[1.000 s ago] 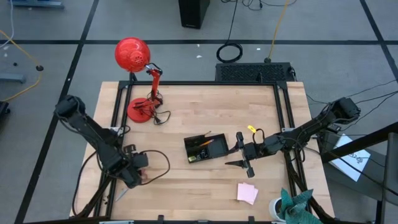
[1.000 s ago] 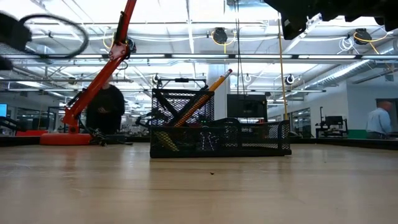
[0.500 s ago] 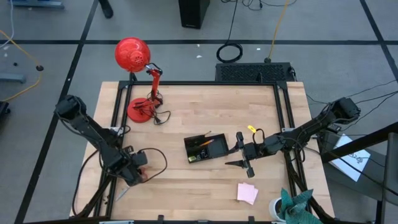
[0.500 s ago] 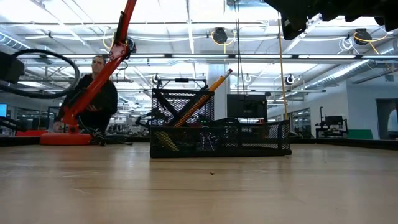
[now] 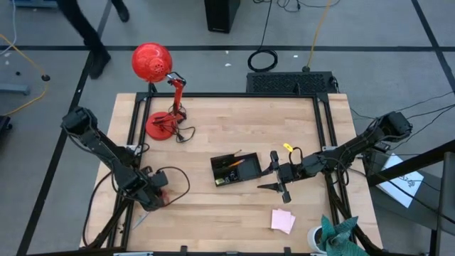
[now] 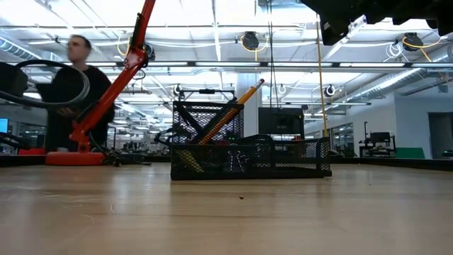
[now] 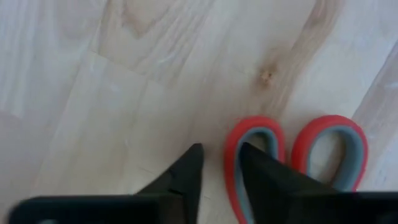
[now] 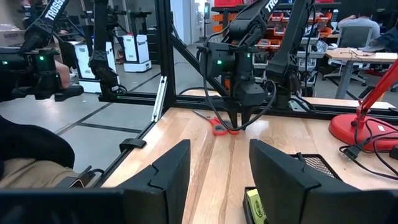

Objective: Pick and place office supplies into organizer
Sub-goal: Put the scissors into the desk organizer

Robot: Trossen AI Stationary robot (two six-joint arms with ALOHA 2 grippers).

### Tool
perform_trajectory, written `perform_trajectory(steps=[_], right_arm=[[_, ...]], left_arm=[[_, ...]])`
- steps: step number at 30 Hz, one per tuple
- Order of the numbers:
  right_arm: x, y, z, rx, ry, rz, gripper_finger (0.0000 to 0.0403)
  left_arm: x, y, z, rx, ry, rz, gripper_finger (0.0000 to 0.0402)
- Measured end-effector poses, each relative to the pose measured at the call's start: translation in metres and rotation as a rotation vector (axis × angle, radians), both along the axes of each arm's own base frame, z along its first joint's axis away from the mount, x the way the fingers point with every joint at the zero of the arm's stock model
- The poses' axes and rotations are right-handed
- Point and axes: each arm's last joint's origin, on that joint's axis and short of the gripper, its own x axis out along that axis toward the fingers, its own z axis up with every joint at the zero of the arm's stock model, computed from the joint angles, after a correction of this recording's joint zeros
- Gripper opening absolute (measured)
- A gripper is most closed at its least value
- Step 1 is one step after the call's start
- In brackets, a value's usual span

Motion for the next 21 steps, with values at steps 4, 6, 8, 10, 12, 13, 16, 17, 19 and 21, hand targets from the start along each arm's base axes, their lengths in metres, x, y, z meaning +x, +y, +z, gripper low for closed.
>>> perform_trajectory(steps=[4,6,8,10,12,13,16,17,19,21], right_arm=[[0.000,0.000,0.000,0.000,-0.001,0.000,0.0155],[0.000,0.000,0.000,0.000,-0.001,0.000,0.0155],[0.000,0.000,0.000,0.000,-0.001,0.000,0.0154],[0.000,0.000,0.000,0.000,-0.001,0.000,0.0153],[0.000,0.000,0.000,0.000,-0.001,0.000,0.0154],[0.000,0.000,0.000,0.000,-0.001,0.000,0.0155],[0.000,0.000,0.000,0.000,-0.001,0.000,0.0154],[0.000,0.000,0.000,0.000,-0.001,0.000,0.0152],[0.000,0.000,0.000,0.000,0.000,-0.002,0.0151],[0.000,0.000,0.000,0.000,-0.001,-0.004,0.0151]], left_arm=[[0.000,0.001,0.000,0.020,-0.004,0.003,0.0029],[0.000,0.001,0.000,0.026,-0.018,0.005,0.0013],[0.001,0.001,0.000,0.037,-0.041,-0.002,0.0017],[0.002,0.000,-0.001,0.055,-0.074,-0.019,0.0020],[0.003,-0.002,0.000,0.072,-0.118,-0.035,0.0016],[0.005,-0.003,0.001,0.084,-0.144,-0.038,0.0012],[0.012,-0.005,0.004,0.146,-0.257,-0.043,0.0007],[0.014,-0.006,0.006,0.159,-0.294,-0.061,0.0009],[0.021,-0.012,0.011,0.141,-0.366,-0.112,0.0013],[0.029,-0.014,0.015,0.159,-0.426,-0.150,0.0013]])
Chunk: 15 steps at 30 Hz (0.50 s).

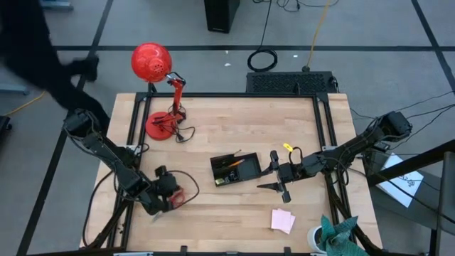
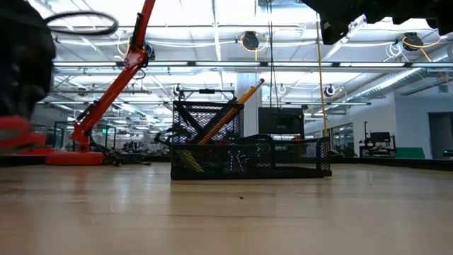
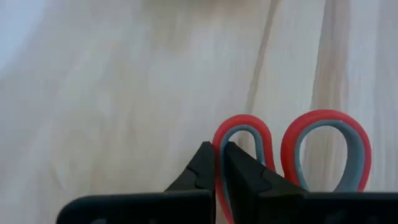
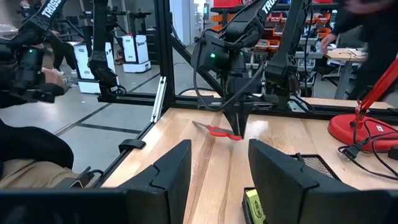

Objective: Pick and place office supplies into organizer
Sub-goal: Put the scissors into the desk organizer

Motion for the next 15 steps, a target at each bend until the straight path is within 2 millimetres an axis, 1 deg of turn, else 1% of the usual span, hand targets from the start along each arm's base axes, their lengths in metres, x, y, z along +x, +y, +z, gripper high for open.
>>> perform_trajectory(steps=[4,8,11,15], right_arm=[[0.000,0.000,0.000,-0.001,0.001,-0.002,0.0150],[0.000,0.000,0.000,-0.002,0.002,-0.002,0.0147],[0.000,0.000,-0.001,-0.004,0.007,-0.003,0.0147],[0.000,0.000,-0.001,-0.004,0.006,-0.004,0.0148]], left_arm=[[0.014,-0.003,0.013,0.051,-0.089,-0.051,0.0006],[0.029,-0.005,0.028,0.142,-0.187,-0.106,0.0016],[0.045,-0.007,0.045,0.206,-0.284,-0.159,0.0020],[0.067,-0.005,0.068,0.283,-0.440,-0.208,0.0008]])
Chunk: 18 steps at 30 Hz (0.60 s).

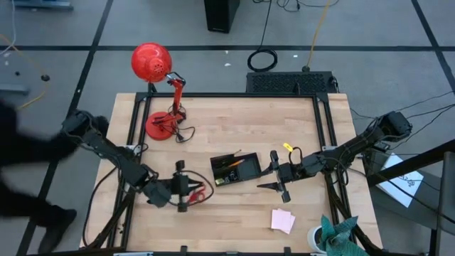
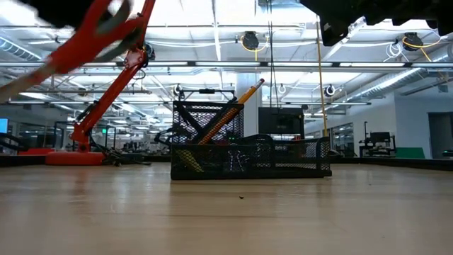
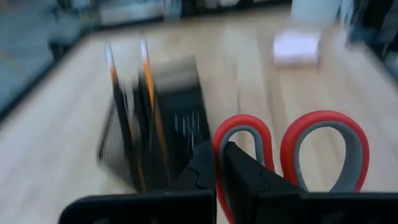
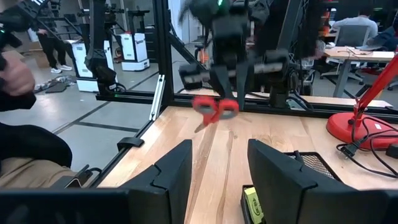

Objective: Pick and place office supplies into organizer
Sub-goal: Put the scissors into the desk organizer

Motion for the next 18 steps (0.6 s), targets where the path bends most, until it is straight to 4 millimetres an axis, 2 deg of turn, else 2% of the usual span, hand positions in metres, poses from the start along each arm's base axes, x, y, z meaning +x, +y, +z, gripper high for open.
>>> perform_trajectory(steps=[5,12,18], right_arm=[[0.000,0.000,0.000,0.000,0.000,0.001,0.0146],[0.000,0.000,0.000,0.000,0.000,0.002,0.0145],[0.000,0.000,0.000,-0.002,0.000,0.002,0.0145]], left_arm=[[0.020,0.006,0.026,0.054,-0.185,-0.077,0.0012],[0.036,0.035,0.031,0.139,-0.211,-0.007,0.0006],[0.050,0.057,0.043,0.184,-0.310,-0.046,0.0017]])
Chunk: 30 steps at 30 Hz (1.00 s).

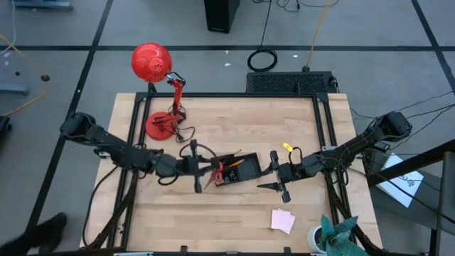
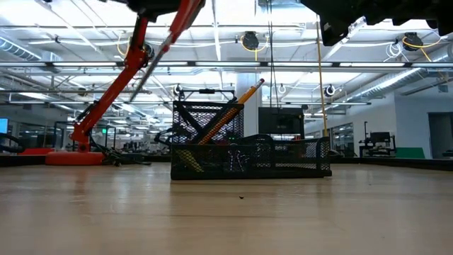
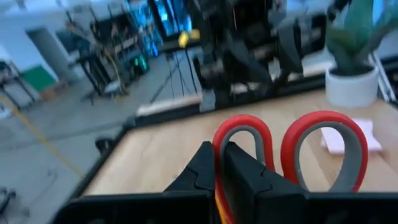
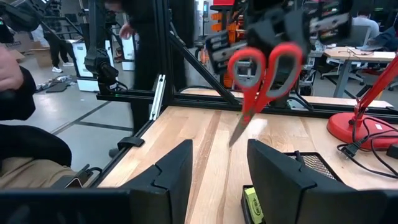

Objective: Pick and place office supplies into organizer
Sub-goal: Put the scissors into the desk organizer

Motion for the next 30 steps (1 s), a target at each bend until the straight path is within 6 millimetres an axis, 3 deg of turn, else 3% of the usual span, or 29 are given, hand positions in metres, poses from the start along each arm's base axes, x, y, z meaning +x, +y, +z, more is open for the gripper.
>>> perform_trajectory(steps=[15,30], right_arm=[[0.000,0.000,0.000,-0.020,-0.004,0.002,0.0143],[0.000,0.000,0.000,-0.024,-0.005,0.002,0.0139]], left_arm=[[0.011,0.046,0.030,0.080,-0.275,0.093,0.0016],[0.022,0.072,0.013,0.074,-0.179,0.113,0.0007]])
